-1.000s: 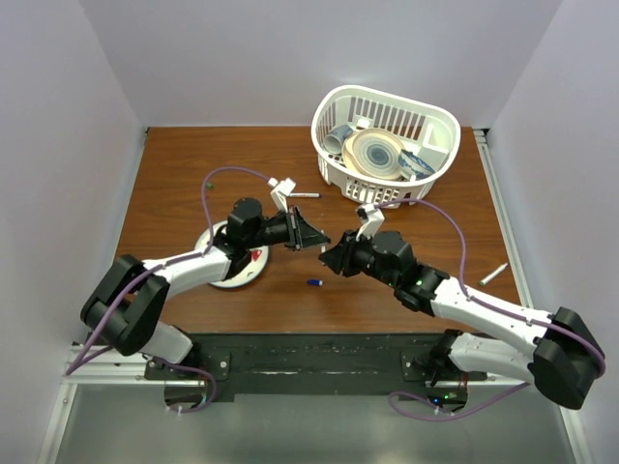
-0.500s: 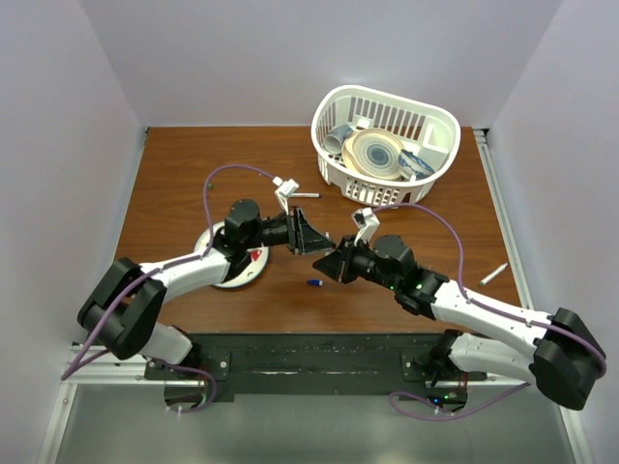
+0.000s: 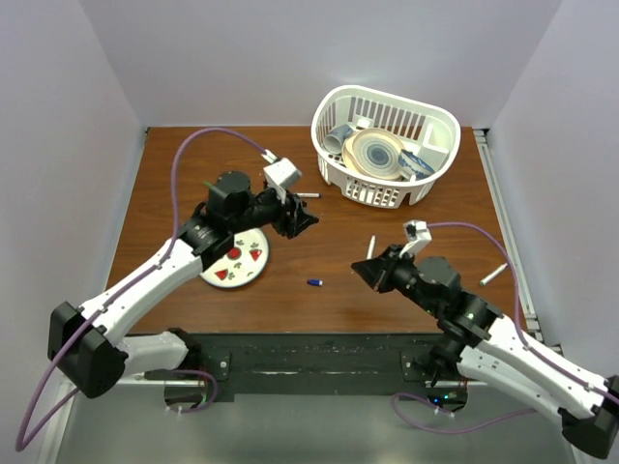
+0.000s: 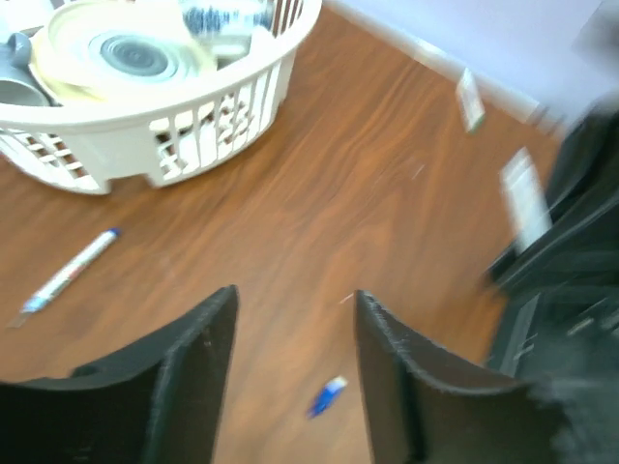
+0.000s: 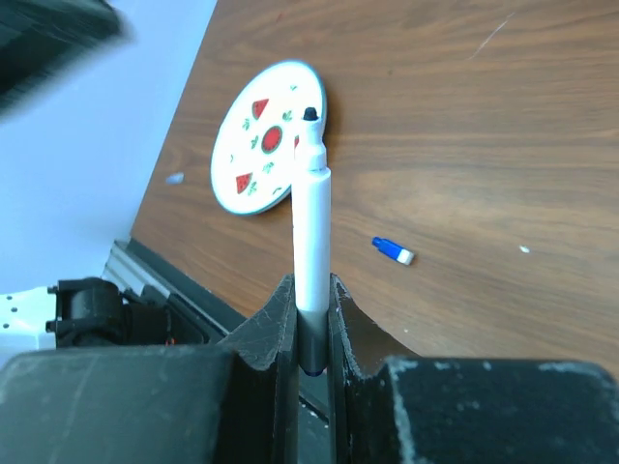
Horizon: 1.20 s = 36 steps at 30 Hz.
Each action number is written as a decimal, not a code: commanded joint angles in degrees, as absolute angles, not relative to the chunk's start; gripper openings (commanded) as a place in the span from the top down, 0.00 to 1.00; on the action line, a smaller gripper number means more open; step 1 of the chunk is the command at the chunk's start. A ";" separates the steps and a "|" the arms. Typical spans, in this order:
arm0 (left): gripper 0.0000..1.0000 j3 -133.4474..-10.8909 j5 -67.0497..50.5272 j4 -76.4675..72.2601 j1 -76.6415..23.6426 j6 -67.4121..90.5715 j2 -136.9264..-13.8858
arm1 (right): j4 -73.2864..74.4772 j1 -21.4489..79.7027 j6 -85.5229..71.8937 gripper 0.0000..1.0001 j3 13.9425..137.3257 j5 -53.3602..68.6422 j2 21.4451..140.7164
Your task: Insert the pens into the pen caps
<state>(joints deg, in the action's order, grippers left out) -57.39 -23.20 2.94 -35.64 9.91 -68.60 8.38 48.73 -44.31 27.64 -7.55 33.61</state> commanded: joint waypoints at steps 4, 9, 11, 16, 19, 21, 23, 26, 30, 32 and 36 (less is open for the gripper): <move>0.37 -56.78 -20.92 13.71 -43.40 -30.74 -74.17 | 18.98 48.69 -43.07 1.00 29.26 -14.85 25.49; 0.40 -58.18 -24.43 17.91 -48.42 -39.01 -82.16 | 23.37 48.69 -41.84 1.00 31.29 -16.08 21.72; 0.44 -59.50 -24.70 19.50 -50.09 -40.42 -86.46 | 24.60 48.69 -41.49 1.00 31.90 -16.70 20.57; 0.51 -62.92 -23.64 24.07 -52.29 -44.29 -94.21 | 28.03 48.78 -40.61 1.00 33.48 -18.54 17.67; 0.55 -64.94 -22.77 26.71 -52.91 -45.61 -98.69 | 29.79 48.69 -40.08 1.00 34.54 -19.94 16.09; 0.57 -65.39 -22.24 27.42 -53.00 -45.96 -100.63 | 30.41 48.69 -39.82 1.00 35.15 -20.39 15.38; 0.58 -65.30 -20.92 27.25 -53.09 -45.97 -101.60 | 31.11 48.78 -39.38 1.00 35.51 -20.74 14.77; 0.57 -65.22 -19.60 27.16 -53.09 -45.97 -102.48 | 31.46 48.69 -39.11 1.00 35.60 -20.92 14.59; 0.57 -64.86 -15.92 26.28 -53.00 -45.27 -103.71 | 31.46 48.78 -39.11 1.00 35.33 -21.18 14.33; 0.57 -64.78 -14.50 25.32 -53.09 -45.00 -104.06 | 31.20 48.69 -39.02 1.00 34.98 -21.18 14.06; 0.56 -65.92 -15.38 24.96 -53.00 -43.86 -103.98 | 31.64 48.69 -39.11 1.00 34.89 -21.44 13.71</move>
<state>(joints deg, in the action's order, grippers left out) -63.57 -16.56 26.20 -52.80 -44.14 -103.37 31.68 48.73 -39.86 33.65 -19.07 14.48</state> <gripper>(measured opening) 0.434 0.122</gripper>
